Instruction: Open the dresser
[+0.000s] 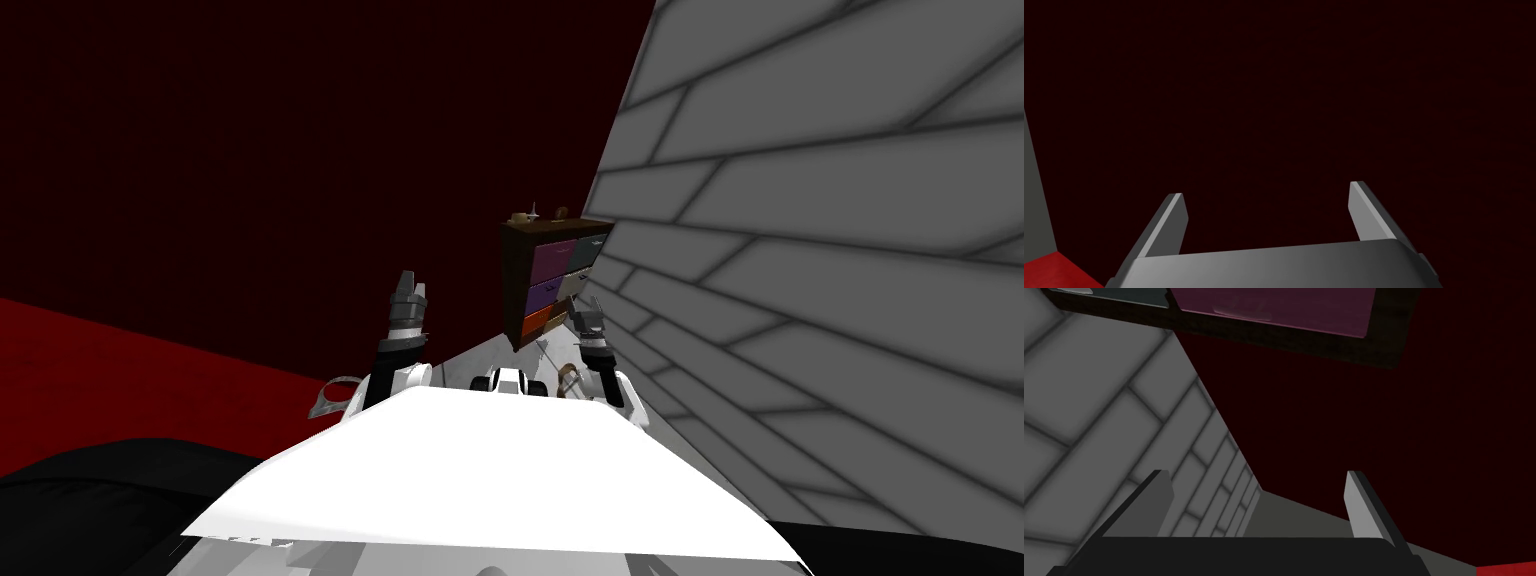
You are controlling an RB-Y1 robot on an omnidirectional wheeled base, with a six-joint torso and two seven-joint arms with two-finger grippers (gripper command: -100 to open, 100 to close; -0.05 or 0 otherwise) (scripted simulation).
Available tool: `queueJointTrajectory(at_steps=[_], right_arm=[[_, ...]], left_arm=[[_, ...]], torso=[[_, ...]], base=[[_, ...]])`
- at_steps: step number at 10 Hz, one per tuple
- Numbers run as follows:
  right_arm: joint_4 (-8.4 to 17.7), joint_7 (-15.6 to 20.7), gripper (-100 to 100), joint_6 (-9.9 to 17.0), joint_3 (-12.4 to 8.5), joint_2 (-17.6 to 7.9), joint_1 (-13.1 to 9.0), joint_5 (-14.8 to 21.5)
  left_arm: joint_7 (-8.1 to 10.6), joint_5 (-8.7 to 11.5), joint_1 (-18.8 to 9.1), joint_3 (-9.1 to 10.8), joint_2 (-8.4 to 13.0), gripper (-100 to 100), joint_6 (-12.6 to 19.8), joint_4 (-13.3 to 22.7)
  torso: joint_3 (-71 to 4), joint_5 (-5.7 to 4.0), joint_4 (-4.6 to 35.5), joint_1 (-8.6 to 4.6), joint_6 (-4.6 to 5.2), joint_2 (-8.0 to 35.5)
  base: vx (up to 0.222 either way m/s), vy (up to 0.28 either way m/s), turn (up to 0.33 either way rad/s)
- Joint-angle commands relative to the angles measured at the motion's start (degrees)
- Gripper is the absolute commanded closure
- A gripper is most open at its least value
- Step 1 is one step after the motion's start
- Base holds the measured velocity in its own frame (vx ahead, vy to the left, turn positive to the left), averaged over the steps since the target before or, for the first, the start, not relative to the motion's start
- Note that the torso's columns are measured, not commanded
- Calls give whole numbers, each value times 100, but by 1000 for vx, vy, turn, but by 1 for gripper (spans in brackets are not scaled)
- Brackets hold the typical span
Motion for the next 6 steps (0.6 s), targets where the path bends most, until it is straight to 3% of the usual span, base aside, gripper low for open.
queueJointTrajectory(at_steps=[1, 2, 3, 5, 6], right_arm=[[243, 454, -100, -109, 28, -11, -78, 64], [243, 565, -100, -109, 28, -11, -78, 64], [451, 756, -100, -196, 55, -20, -141, 122], [451, 980, -100, -196, 55, -20, -141, 122], [664, 1192, -100, -283, 82, -28, -205, 179]], left_arm=[[0, 0, 0, 0, 0, 0, 0, 0], [0, 0, 0, 0, 0, 0, 0, 0], [0, 0, 0, 0, 0, 0, 0, 0], [0, 0, 0, 0, 0, 0, 0, 0], [0, 0, 0, 0, 0, 0, 0, 0]], torso=[[-1, -1, -1, -3, 0, -3], [0, 0, 0, 0, 0, 0], [6, 1, 3, 5, 0, 11], [3, 0, 1, 2, 0, 5], [7, 1, 3, 2, 0, 12]], base=[[59, -13, 12], [31, -2, -2], [48, -6, 18], [32, -4, 7], [44, -2, 18]])
